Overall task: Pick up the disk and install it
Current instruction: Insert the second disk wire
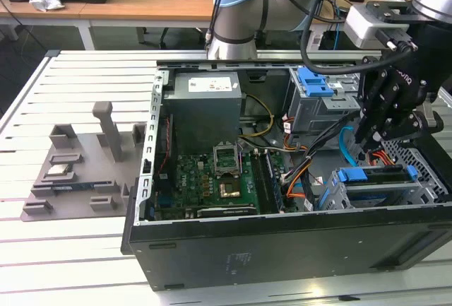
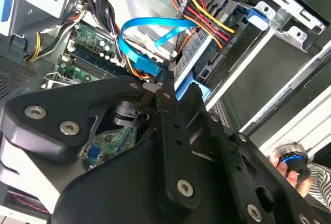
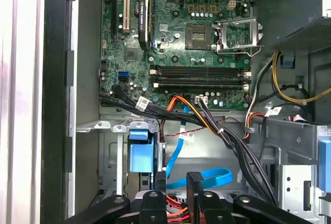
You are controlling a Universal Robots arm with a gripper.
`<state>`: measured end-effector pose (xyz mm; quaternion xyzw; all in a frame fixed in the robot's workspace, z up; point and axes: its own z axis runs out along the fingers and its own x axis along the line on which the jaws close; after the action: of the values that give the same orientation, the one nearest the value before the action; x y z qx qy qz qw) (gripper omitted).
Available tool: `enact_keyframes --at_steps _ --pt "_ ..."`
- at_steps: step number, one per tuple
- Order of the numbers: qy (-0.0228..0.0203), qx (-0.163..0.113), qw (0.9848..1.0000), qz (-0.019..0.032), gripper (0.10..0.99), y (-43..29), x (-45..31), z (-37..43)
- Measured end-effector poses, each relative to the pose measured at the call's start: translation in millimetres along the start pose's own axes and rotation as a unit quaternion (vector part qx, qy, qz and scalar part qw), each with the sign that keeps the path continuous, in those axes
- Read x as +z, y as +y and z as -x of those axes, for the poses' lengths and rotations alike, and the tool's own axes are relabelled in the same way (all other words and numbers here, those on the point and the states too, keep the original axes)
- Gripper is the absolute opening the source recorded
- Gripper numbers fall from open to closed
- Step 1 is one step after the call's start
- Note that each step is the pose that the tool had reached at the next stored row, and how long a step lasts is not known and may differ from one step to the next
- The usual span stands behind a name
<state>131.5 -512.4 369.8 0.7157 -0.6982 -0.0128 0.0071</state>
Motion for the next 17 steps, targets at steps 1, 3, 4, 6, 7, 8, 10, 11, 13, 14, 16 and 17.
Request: enact_keyframes --at_steps 1,3,4,6,7,8,10,11,13,14,16,17 --pt "0.0001 0.000 1.0000 0.0000 0.302 0.0 0.0 0.0" --pt "0.0000 0.000 1.0000 0.0000 0.302 0.0 0.0 0.1" --pt "0.0001 0.000 1.0000 0.0000 0.290 0.0 -0.1 0.1" --pt "0.0001 0.000 1.0000 0.0000 0.157 0.0 -0.1 0.2" --pt "0.0000 0.000 1.0000 0.0000 0.106 0.0 0.0 0.2" --pt "0.0000 0.000 1.0000 0.0000 0.106 0.0 0.0 0.2" --pt "0.0001 0.000 1.0000 0.0000 0.106 0.0 0.0 0.2" --pt "0.0000 0.000 1.0000 0.0000 0.106 0.0 0.0 0.3" --pt "0.0001 0.000 1.0000 0.0000 0.106 0.0 -0.1 0.3" --pt "0.0000 0.000 1.0000 0.0000 0.106 0.0 0.0 0.3" --pt "0.0001 0.000 1.0000 0.0000 0.235 0.0 0.0 0.4" --pt "0.0001 0.000 1.0000 0.0000 0.235 0.0 0.0 0.4"
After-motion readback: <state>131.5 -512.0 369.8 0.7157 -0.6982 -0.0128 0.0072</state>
